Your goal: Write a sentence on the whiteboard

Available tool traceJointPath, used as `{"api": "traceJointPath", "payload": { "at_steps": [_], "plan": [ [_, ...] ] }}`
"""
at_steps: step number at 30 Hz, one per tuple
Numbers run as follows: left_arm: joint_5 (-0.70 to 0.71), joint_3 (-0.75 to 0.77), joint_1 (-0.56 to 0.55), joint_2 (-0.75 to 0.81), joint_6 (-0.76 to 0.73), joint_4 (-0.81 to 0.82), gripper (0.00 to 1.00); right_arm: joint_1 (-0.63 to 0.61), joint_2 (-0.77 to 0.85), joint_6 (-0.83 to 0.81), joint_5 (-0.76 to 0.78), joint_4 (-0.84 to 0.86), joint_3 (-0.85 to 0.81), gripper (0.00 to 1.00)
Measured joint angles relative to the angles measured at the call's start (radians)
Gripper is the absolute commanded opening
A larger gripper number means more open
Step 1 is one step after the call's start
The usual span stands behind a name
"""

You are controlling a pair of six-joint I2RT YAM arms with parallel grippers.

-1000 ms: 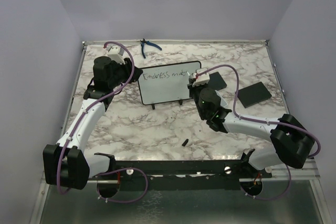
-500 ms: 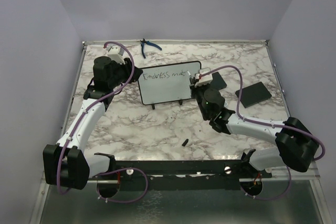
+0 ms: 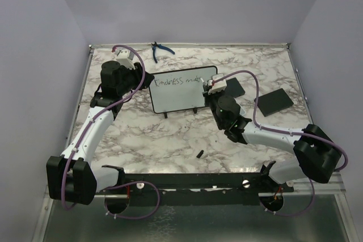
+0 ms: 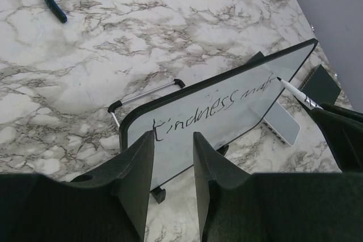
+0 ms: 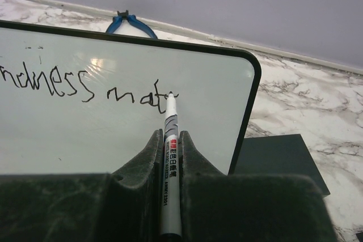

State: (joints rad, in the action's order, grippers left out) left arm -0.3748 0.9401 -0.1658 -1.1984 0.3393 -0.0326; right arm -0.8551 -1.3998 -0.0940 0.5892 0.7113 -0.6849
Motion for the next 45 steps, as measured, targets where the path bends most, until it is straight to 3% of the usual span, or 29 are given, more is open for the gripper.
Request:
{"api": "traceJointPath", "payload": {
  "at_steps": [45],
  "plan": [
    [0.000, 0.000, 0.000, 0.000, 0.000, 0.000, 0.35, 0.005, -0.017, 0.050, 0.008, -0.011, 0.021, 0.00]
  ]
}}
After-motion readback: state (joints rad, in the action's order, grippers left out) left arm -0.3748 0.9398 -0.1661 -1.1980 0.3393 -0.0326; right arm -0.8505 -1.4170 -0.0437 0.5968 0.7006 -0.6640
